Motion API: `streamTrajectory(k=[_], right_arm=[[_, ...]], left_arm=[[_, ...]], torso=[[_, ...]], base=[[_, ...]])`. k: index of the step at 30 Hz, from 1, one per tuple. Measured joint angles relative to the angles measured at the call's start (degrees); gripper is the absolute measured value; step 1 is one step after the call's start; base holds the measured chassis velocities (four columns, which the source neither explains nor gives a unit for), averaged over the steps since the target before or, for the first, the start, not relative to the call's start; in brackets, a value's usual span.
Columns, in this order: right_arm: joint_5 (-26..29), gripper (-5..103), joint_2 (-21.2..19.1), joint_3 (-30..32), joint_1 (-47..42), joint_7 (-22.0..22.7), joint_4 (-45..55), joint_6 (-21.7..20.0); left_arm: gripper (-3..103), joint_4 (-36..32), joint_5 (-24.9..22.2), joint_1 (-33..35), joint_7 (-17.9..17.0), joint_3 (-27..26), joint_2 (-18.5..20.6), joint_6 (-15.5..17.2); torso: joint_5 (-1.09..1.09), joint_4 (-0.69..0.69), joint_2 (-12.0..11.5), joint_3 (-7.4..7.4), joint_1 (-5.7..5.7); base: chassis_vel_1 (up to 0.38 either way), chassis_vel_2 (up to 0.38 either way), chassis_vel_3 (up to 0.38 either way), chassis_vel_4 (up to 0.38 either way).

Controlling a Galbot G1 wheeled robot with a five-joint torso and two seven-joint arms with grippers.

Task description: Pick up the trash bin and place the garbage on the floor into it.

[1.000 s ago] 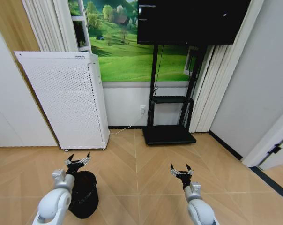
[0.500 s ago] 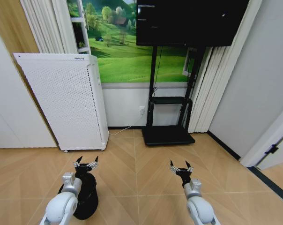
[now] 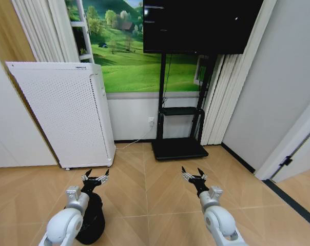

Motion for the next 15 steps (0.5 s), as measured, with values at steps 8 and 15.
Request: streamTrajectory(k=[8, 15], right_arm=[[0.3, 100, -1.9, -1.6, -1.2, -1.2, -0.2, 0.7], [-0.2, 100, -3.0, -1.8, -1.8, -1.4, 0.2, 1.0]], left_arm=[[100, -0.9, 0.4, 0.9, -2.6, 0.2, -2.0, 0.5], [100, -1.1, 1.1, 0.7, -5.4, 0.5, -3.7, 0.3]], torso=[[0.01, 0.00, 1.8, 1.34, 0.46], [0.01, 0.00, 3.5, 2.62, 0.84]], base=[[0.000, 0.000, 0.000, 0.000], [0.000, 0.000, 0.000, 0.000]])
